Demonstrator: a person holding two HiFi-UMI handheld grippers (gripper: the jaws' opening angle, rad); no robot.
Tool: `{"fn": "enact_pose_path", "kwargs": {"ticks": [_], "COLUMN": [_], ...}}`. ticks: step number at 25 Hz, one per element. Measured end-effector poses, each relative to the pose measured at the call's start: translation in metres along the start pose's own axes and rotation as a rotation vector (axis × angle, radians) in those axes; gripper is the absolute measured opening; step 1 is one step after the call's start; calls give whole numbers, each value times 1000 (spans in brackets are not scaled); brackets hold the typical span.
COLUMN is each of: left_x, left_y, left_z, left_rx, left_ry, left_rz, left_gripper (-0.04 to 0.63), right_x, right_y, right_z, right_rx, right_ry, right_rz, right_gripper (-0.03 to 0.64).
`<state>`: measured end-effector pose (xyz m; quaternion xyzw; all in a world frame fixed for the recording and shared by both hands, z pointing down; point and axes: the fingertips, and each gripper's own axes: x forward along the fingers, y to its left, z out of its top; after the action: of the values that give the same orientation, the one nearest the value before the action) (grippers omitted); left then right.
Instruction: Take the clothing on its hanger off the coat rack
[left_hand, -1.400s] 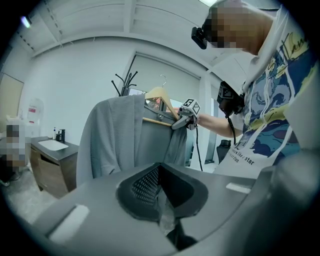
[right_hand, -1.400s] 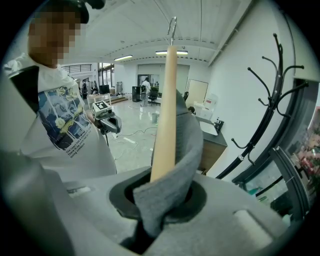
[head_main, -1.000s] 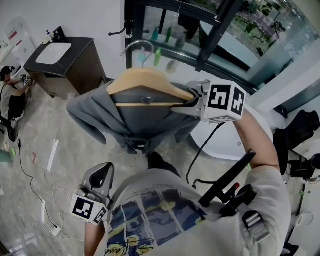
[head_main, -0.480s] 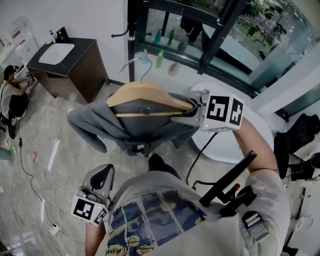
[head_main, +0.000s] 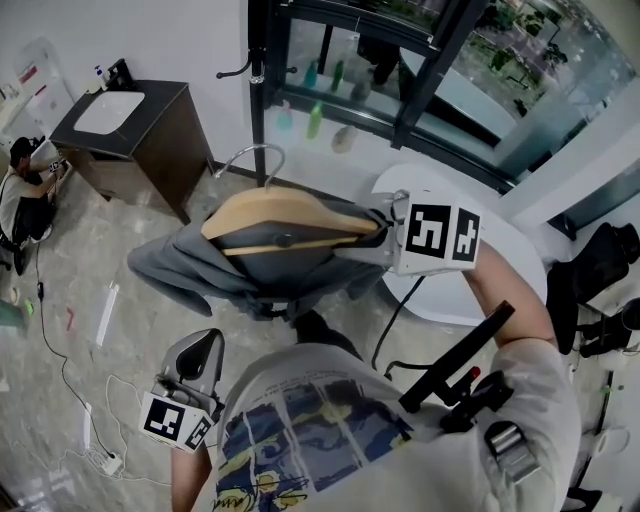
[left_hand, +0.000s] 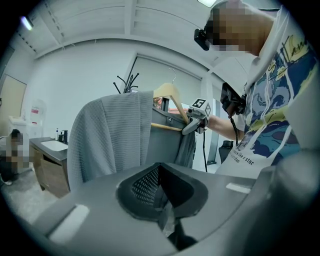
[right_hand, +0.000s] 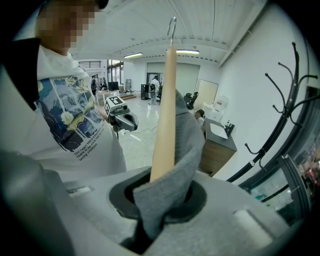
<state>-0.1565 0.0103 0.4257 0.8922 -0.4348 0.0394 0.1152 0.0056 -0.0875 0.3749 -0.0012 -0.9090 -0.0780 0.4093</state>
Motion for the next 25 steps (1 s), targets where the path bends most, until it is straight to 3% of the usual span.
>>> {"fn": "enact_pose_path", "kwargs": {"ticks": [25], "left_x": [12], "left_y": [10], "left_z": [-1], "left_rx": [-21], "left_ry": [14], "left_rz": [1], "left_gripper": [3], "right_x": [10], "right_y": [-12], "right_z": [-1], "right_rx": [-17], "right_ry": [11], "right_rz": [11], "right_gripper": [40]}}
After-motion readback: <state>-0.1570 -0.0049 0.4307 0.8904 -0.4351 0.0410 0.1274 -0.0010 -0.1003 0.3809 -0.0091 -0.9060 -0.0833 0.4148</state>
